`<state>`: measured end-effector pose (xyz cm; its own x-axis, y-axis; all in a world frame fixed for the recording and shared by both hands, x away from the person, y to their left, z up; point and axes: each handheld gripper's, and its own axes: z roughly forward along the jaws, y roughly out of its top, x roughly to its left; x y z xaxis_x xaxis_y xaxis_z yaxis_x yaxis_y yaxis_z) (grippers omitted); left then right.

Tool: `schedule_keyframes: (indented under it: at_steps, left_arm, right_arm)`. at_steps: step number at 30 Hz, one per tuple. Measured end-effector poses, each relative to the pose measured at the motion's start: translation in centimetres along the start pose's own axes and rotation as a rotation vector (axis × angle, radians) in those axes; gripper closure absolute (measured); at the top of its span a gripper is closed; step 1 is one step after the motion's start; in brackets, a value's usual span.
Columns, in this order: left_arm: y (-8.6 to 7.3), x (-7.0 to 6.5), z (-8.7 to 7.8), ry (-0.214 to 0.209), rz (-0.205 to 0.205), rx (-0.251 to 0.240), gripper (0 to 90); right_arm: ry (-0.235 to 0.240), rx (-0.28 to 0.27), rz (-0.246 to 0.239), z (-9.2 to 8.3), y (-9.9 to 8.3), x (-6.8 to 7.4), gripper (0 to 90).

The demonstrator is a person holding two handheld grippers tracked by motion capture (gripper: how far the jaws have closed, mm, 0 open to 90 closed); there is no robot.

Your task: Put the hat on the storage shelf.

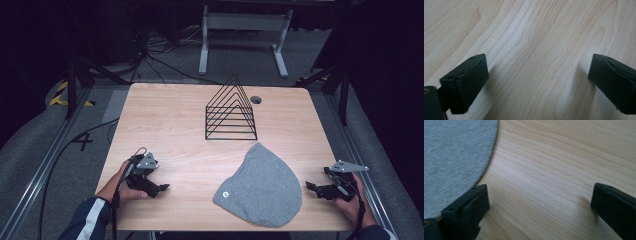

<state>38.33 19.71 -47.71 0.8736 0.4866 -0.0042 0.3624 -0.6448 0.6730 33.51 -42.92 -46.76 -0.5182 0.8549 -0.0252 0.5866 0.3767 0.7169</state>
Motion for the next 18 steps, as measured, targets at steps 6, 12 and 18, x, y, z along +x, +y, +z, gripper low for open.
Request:
schedule_keyframes:
  at_steps: [6, 12, 18]
  left_arm:
    - [1.8, -0.2, 0.5, -0.061, -0.031, -0.026, 24.6]
    - [4.5, -2.7, 2.0, -0.117, 0.093, -0.034, 35.7]
    - [7.2, -4.9, 3.4, -0.18, 0.173, -0.062, 42.5]
  right_arm:
    - [-0.013, -0.029, -0.027, -0.4, -0.1, 0.2, 17.2]
    - [0.008, -0.066, 0.004, -1.8, 2.1, 0.9, 37.9]
    - [0.037, -0.036, -0.043, -0.9, 5.1, 3.3, 56.6]
